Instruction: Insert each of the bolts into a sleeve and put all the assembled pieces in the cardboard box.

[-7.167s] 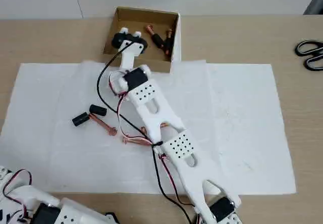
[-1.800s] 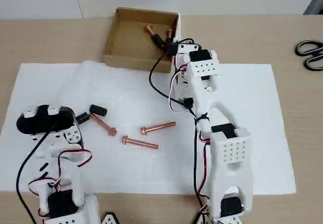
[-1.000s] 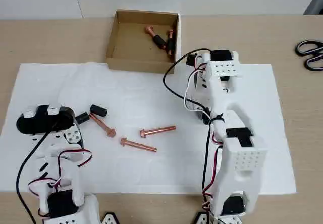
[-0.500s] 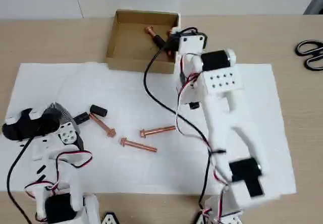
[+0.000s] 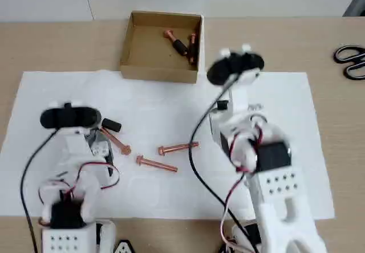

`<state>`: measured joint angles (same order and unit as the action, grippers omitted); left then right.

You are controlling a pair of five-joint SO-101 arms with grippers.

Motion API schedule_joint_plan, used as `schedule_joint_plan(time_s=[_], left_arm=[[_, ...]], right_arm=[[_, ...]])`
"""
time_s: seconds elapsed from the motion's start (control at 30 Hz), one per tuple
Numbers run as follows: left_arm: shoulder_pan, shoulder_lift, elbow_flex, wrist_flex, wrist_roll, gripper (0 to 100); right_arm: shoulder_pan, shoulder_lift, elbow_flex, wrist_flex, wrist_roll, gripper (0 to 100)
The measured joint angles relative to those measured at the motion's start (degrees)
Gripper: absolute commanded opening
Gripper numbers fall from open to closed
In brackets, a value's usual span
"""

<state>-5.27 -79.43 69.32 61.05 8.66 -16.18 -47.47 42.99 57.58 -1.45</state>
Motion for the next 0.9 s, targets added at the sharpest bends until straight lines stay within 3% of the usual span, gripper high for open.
schedule_joint_plan(time_s=[0.13, 0.3, 0.4, 0.5, 0.67, 0.77, 0.9], left_arm=[[0.1, 14.9, -14.0, 4.7, 0.1, 1], [0.1, 37.1, -35.6, 19.3, -4.8, 1], [0.1, 51.8, -48.3, 28.6, -15.8, 1], [0.5, 65.2, -58.6, 35.3, -31.7, 1], [3.0, 78.3, -65.8, 37.9, -54.1, 1], [7.6, 81.7, -65.8, 38.2, -62.9, 1], [15.0, 83.3, -65.2, 38.2, -65.8, 1]], right_arm=[[0.0, -6.8, 12.2, -7.2, 0.0, 0.5], [0.0, -9.1, 16.1, -9.2, 0.0, 0.5], [0.0, -9.1, 16.3, -9.6, 0.0, 0.5], [0.0, -9.5, 16.3, -9.6, 0.0, 0.5], [0.0, -9.7, 16.3, -9.6, 0.0, 0.5], [0.0, -9.7, 16.3, -9.6, 0.0, 0.5], [0.0, -9.7, 16.3, -9.6, 0.0, 0.5]])
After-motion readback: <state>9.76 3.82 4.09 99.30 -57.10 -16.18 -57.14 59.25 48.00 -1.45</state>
